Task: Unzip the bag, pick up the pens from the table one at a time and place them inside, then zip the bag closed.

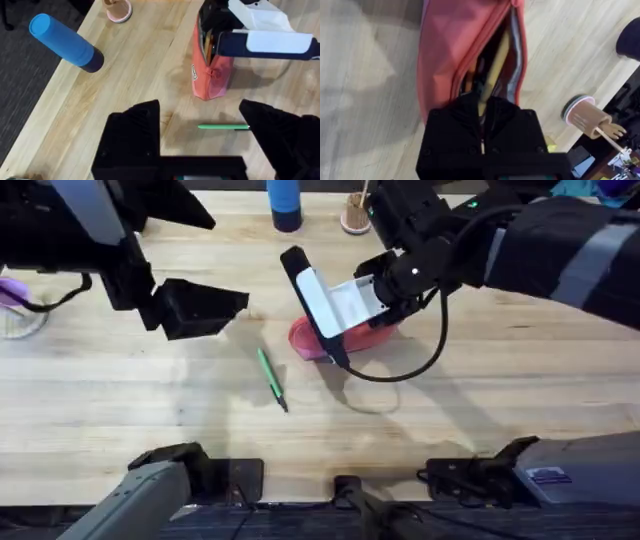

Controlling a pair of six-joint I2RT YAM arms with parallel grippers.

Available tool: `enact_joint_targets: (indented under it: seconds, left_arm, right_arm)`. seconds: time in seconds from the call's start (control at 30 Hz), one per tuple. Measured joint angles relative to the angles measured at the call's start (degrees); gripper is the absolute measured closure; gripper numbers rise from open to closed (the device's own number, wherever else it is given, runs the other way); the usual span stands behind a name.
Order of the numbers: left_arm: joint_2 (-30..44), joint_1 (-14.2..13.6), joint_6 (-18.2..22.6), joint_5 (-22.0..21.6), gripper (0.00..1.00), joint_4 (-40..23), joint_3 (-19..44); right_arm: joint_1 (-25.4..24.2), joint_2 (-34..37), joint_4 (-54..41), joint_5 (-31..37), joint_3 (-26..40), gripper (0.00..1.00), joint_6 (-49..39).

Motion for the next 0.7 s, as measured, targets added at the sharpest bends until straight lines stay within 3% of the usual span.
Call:
enact_joint_targets:
  seconds: [0.2, 0.27, 0.4, 0.43, 0.7]
  left_arm:
    - [0.0, 0.0, 0.0, 0.0, 0.007, 0.0, 0.0]
    - [0.0, 0.0, 0.0, 0.0, 0.007, 0.0, 0.0]
    - [0.0, 0.0, 0.0, 0.0, 0.007, 0.0, 0.0]
    - [0.0, 0.0, 0.0, 0.0, 0.008, 0.0, 0.0]
    - [0.0, 0.0, 0.0, 0.0, 0.007, -2.2, 0.0]
  right_arm:
    - [1.6, 0.0, 1.0, -0.9, 0.0, 0.970, 0.4]
    - [1.9, 0.0, 1.6, -1.1, 0.0, 0.926, 0.7]
    - [1.9, 0.0, 1.9, -1.5, 0.0, 0.377, 1.1]
    - [1.9, 0.0, 2.0, -1.7, 0.0, 0.027, 1.2]
    - [1.9, 0.0, 2.1, -1.7, 0.0, 0.004, 2.5]
